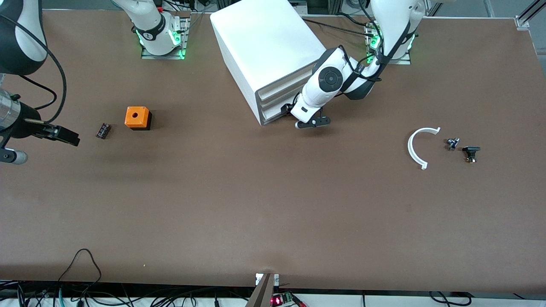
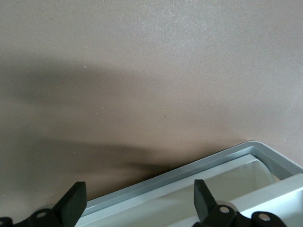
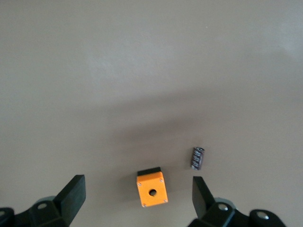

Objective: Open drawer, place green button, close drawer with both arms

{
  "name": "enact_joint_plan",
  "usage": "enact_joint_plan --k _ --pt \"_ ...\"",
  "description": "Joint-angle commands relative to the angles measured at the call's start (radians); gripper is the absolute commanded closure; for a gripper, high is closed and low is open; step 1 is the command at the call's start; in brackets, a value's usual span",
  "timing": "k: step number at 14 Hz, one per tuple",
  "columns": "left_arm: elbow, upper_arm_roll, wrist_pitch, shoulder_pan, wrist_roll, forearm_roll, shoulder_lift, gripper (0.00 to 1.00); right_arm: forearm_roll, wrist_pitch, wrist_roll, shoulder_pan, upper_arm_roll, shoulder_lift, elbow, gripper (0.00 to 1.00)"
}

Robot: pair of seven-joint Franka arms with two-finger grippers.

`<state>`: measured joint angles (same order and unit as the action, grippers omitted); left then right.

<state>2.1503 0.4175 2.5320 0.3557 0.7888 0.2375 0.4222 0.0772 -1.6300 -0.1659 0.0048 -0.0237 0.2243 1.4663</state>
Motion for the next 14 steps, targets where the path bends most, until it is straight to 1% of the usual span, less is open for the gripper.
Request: enact_joint_plan --k 1,2,5,6,7,8,10,11,12,14 --pt "0.016 -0.012 -0.016 -0.058 -0.019 0.026 -0.071 0.0 -0.019 0.015 0.071 -0.009 -0.035 -0.037 0.046 0.0" --pt "0.01 -0.028 -0.012 -0.091 -0.02 0.022 -0.083 0.0 -0.022 0.01 0.071 -0.008 -0.044 -0.045 0.06 0.0" --pt "-0.041 -0.165 -0.01 -0.124 -0.022 0.019 -0.123 0.0 -0.022 -0.007 0.074 0.018 -0.055 -0.088 0.115 0.0" --pt "-0.061 -0.187 -0.013 -0.139 -0.04 0.017 -0.138 0.0 -0.024 -0.043 0.074 0.018 -0.052 -0.117 0.155 0.0" --pt "-0.07 -0.198 -0.015 -0.162 -0.086 0.017 -0.154 0.0 -0.024 -0.082 0.081 0.017 -0.052 -0.137 0.192 0.0" --pt "-0.076 -0.213 -0.021 -0.193 -0.156 0.017 -0.178 0.0 -0.024 -0.09 0.127 0.017 -0.053 -0.146 0.204 0.0" --pt "-0.09 -0.259 -0.059 -0.239 -0.316 0.019 -0.238 0.0 -0.024 -0.088 0.169 0.017 -0.056 -0.146 0.204 0.0" --pt "-0.145 -0.266 -0.185 -0.272 -0.406 0.02 -0.29 0.0 -0.025 -0.082 0.169 0.017 -0.056 -0.16 0.215 0.0" --pt "-0.191 -0.272 -0.285 -0.306 -0.442 0.019 -0.322 0.0 -0.025 -0.097 0.169 0.017 -0.056 -0.181 0.251 0.0" --pt "-0.245 -0.287 -0.457 -0.33 -0.499 0.017 -0.411 0.0 -0.025 -0.117 0.169 0.017 -0.056 -0.206 0.284 0.0"
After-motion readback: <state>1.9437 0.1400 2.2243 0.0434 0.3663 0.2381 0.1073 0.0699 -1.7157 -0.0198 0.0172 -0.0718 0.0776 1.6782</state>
